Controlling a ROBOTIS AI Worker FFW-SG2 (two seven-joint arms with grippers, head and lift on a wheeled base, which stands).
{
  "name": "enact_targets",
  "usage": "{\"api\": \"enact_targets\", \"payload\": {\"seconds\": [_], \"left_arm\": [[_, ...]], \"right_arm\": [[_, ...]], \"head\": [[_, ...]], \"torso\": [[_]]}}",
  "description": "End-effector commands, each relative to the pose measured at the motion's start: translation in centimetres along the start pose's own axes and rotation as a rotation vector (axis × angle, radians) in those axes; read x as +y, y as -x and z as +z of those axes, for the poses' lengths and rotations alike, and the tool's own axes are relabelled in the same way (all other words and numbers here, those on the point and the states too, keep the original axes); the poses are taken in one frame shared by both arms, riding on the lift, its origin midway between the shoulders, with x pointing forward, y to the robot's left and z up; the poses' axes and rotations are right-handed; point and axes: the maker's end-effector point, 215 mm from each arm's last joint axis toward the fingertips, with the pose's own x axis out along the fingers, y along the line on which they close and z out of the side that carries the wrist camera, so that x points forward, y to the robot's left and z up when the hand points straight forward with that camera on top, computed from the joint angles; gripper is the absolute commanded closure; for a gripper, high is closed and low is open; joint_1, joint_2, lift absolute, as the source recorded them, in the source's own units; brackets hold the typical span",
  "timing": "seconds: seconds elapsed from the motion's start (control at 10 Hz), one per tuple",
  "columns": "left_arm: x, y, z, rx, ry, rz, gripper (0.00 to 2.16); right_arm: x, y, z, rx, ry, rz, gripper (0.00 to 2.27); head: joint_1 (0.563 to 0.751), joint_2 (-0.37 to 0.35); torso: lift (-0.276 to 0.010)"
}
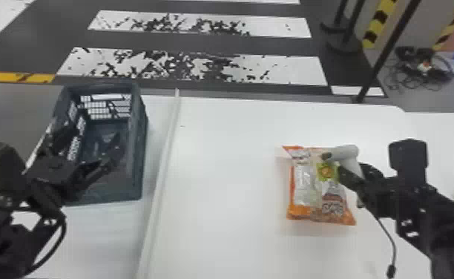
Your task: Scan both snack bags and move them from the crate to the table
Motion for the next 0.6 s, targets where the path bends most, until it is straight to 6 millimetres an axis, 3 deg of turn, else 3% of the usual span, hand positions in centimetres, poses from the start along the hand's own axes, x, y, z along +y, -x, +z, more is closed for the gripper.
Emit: {"api": "enact_targets", "payload": {"seconds": [0.0, 0.2, 0.4, 0.5], "left_arm": [[0.0, 0.0, -0.1, 0.001, 0.001, 0.000, 0.09], [0.3, 0.1, 0.0, -0.001, 0.003, 0.003, 0.09], [0.2, 0.0, 0.1, -0.004, 0.005, 0.001, 0.09], [0.1, -0.1, 0.0, -0.003, 0.006, 0.000, 0.09]], "right_arm": [[-1.9, 0.3, 0.0, -0.008, -0.018, -0.032, 2.25], [-6.3, 0.4, -0.7, -0.041, -0.044, -0.096, 2.25], [-11.0, 0.1, -2.9, -0.031, -0.073, -0.160, 2.25], [-12.4, -0.4, -3.9, -0.024, -0.070, -0.174, 2.25]], "head": [[0.695, -0.018], [0.695, -0.041], [0.695, -0.100], [0.695, -0.132]], "torso": [[-0.088], [-0.088], [-0.088], [-0.088]]}}
